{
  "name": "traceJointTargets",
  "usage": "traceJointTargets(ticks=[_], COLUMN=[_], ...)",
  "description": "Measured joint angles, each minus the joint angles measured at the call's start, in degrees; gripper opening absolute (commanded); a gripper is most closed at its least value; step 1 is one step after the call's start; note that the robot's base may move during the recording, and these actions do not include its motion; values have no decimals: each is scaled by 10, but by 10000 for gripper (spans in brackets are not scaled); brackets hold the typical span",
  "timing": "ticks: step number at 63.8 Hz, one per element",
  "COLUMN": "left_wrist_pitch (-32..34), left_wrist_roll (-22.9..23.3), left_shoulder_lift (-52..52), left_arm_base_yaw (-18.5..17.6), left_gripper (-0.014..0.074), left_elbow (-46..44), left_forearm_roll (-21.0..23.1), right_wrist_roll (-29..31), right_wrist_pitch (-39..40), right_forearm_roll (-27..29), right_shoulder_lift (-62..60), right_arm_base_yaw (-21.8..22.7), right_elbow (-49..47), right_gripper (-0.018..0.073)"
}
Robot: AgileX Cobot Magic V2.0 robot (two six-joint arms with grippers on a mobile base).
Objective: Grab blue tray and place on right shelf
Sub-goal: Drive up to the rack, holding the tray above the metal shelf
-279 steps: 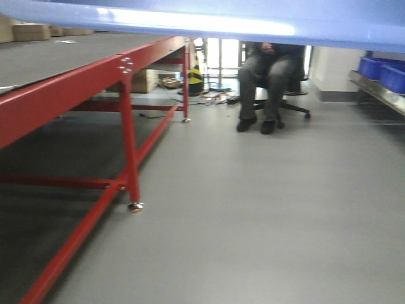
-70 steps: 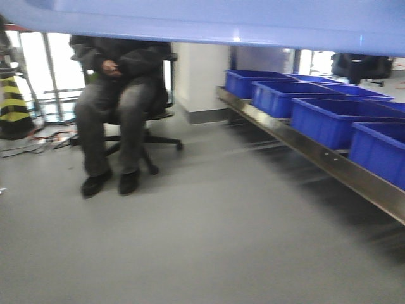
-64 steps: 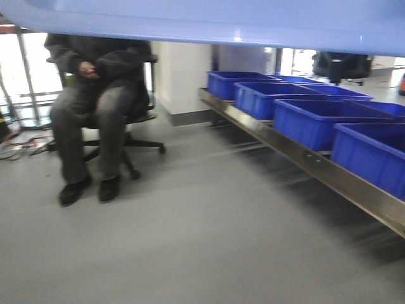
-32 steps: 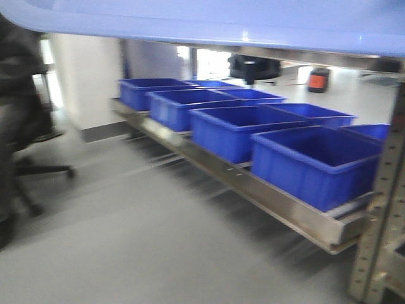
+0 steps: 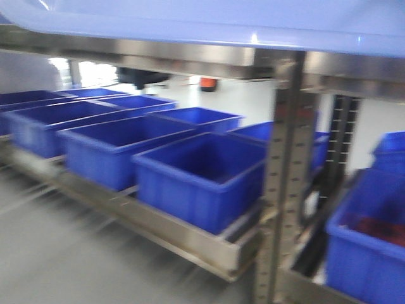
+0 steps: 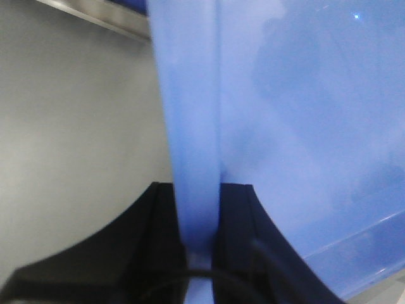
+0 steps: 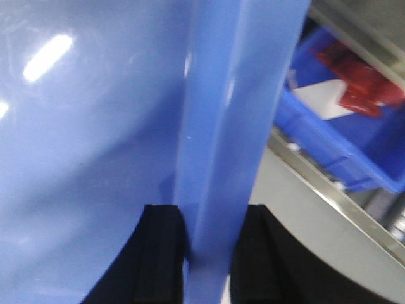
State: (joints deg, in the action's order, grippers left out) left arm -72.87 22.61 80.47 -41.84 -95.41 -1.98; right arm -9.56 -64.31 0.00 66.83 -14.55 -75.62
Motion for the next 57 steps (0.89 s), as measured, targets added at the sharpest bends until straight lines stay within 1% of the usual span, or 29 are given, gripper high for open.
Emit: traceJointTargets(ticks=[57], left_wrist_pitch=[0], left_wrist_roll=[0], left_shoulder_lift=[0], left_arm_base_yaw=[0], left_gripper=[-48], left_elbow=[0], left_forearm_roll=[0], right_wrist_roll=[0], right_wrist_pitch=[1], right_forearm_roll=[0], right_shoulder_lift=[1], right_arm_base_yaw=[1], right_elbow=[0], right_gripper=[57])
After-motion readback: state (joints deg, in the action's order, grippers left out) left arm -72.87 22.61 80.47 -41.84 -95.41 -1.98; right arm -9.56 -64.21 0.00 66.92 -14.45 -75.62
